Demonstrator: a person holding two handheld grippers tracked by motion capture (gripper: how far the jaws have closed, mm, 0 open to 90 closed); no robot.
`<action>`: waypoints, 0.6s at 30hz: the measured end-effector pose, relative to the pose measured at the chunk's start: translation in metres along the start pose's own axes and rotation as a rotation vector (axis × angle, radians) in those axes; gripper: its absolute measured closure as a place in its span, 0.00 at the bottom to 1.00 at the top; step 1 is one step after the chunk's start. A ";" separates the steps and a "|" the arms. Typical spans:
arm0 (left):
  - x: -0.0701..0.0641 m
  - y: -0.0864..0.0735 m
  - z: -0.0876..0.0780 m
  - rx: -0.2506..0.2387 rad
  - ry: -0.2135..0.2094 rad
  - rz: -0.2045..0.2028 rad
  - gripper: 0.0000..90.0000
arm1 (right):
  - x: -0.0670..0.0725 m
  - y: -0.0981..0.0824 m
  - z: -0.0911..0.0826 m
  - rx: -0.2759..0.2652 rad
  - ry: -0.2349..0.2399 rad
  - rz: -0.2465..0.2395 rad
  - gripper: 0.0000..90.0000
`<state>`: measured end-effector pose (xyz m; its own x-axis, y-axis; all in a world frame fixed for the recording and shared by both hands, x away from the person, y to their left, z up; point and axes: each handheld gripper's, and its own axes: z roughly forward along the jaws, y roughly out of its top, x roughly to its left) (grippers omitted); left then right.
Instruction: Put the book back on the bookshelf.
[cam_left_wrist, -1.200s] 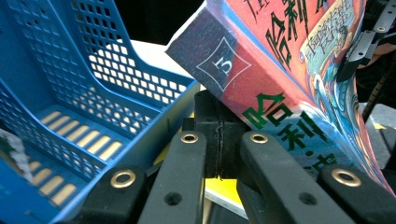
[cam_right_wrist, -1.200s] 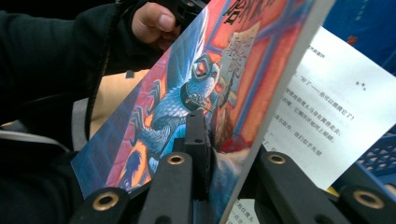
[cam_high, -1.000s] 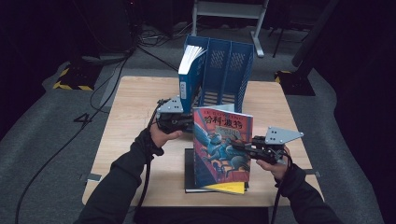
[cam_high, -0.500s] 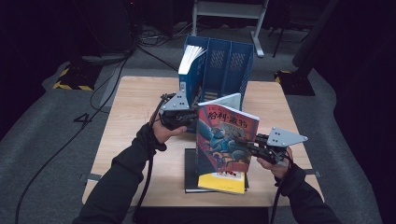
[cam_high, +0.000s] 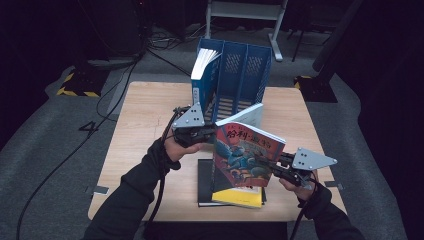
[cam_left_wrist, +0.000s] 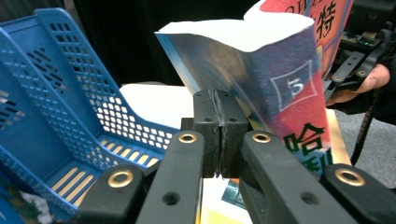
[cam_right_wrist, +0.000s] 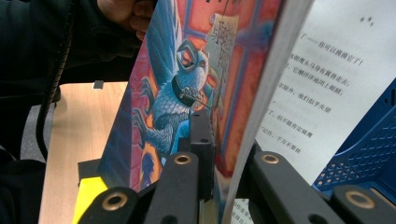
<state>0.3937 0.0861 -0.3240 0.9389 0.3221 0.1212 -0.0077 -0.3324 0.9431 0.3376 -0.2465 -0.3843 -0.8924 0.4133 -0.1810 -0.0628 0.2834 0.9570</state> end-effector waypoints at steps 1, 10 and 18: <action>-0.001 0.000 -0.001 -0.003 0.001 0.001 0.96 | 0.002 0.000 -0.001 -0.001 0.003 -0.009 0.94; -0.019 0.000 -0.012 0.016 0.054 0.008 0.70 | 0.013 0.000 -0.010 -0.012 0.045 -0.040 0.94; -0.031 -0.012 -0.021 0.119 0.140 -0.010 0.38 | 0.021 0.000 -0.015 -0.002 0.059 -0.074 0.94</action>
<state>0.3578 0.0987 -0.3330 0.8816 0.4433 0.1620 0.0495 -0.4282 0.9023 0.3122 -0.2507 -0.3846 -0.9102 0.3395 -0.2372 -0.1300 0.3095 0.9420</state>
